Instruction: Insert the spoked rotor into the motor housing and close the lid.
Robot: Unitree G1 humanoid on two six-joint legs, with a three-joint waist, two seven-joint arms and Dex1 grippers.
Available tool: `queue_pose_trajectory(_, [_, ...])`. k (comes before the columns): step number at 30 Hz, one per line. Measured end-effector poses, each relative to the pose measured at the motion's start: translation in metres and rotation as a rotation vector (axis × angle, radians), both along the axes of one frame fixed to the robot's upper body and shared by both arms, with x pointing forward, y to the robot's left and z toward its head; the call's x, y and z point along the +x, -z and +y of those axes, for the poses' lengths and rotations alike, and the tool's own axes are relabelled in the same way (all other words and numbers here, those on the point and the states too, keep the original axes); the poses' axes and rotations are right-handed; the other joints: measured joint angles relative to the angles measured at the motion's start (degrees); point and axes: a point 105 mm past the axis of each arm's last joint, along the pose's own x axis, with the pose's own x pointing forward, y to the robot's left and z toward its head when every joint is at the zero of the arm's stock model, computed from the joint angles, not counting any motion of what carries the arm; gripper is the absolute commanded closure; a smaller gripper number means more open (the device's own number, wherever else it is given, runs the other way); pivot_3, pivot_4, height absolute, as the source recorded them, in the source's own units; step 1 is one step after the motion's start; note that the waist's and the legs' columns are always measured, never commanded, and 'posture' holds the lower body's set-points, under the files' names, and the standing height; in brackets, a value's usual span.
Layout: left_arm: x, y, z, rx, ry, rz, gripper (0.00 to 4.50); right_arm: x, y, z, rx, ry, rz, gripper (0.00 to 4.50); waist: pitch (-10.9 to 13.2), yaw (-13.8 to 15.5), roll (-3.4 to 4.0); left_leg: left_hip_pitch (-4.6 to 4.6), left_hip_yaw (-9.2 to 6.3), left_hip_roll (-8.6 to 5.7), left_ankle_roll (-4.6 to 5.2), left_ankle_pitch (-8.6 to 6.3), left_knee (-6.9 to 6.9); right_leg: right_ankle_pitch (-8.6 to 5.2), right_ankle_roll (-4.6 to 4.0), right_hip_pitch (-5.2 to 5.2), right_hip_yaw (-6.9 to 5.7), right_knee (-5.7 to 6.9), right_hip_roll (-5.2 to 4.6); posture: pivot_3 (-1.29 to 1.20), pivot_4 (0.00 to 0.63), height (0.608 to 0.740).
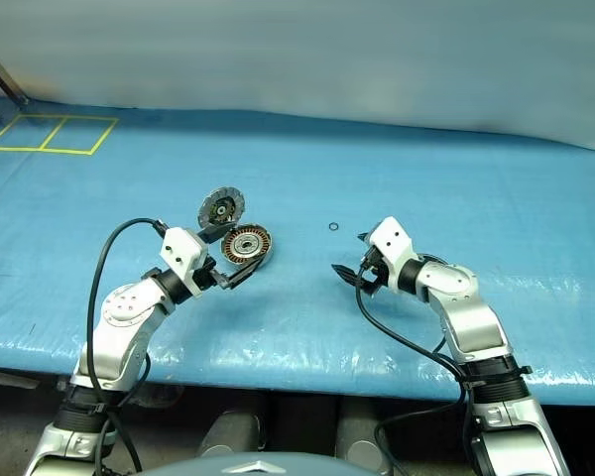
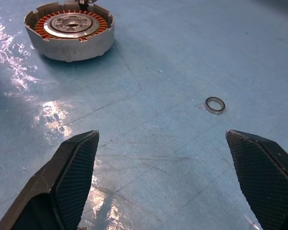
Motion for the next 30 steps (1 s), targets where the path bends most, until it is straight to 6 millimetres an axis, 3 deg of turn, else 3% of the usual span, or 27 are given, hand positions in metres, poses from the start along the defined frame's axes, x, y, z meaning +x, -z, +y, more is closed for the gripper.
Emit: queue_pose_trajectory(30, [0.0038, -0.0041, -0.0086, 0.017, 0.023, -0.018, 0.00, -0.0019, 0.0010, 0.0030, 0.005, -0.021, 0.010, 0.04, 0.0, 0.0, 0.00, 0.00, 0.00, 0.00, 0.00, 0.00, 0.00, 0.01, 0.02, 0.00, 0.00, 0.00, 0.00, 0.00, 0.150, 0.740])
